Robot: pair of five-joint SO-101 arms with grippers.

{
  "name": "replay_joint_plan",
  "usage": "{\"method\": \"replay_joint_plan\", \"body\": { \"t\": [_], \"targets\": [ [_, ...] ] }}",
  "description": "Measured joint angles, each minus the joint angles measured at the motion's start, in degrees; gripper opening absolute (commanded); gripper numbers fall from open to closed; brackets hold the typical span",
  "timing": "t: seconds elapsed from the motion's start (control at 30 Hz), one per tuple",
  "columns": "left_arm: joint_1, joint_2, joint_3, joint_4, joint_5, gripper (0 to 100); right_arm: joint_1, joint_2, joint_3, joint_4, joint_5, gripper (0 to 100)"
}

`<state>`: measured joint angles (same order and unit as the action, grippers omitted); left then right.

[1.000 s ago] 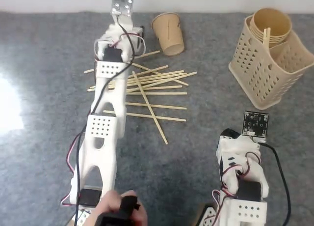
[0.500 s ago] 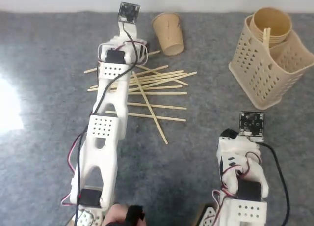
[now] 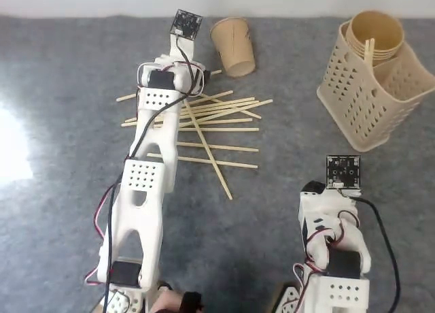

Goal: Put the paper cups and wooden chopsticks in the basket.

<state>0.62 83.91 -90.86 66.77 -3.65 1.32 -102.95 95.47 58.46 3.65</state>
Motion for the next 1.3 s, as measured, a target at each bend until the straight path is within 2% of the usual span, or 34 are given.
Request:
{"method": "replay_joint_plan", "body": {
  "t": [0.13, 0.27, 0.87, 0.97, 1.3],
  "targets": [
    [0.0, 0.0, 0.0, 0.7, -0.4, 23, 0.0, 0.0, 0.0, 0.0, 0.0, 0.9],
    [0.2, 0.0, -0.1, 4.8, -4.1, 24, 0.0, 0.0, 0.0, 0.0, 0.0, 0.9],
    [-0.9, -0.4, -4.6, 29.5, -23.6, 23, 0.0, 0.0, 0.0, 0.0, 0.0, 0.9],
    [-1.2, -0.4, -4.7, 30.8, -26.4, 23, 0.0, 0.0, 0.0, 0.0, 0.0, 0.9],
    [-1.9, -3.0, -4.4, 31.8, -27.3, 23, 0.0, 0.0, 0.0, 0.0, 0.0, 0.9]
  ]
}}
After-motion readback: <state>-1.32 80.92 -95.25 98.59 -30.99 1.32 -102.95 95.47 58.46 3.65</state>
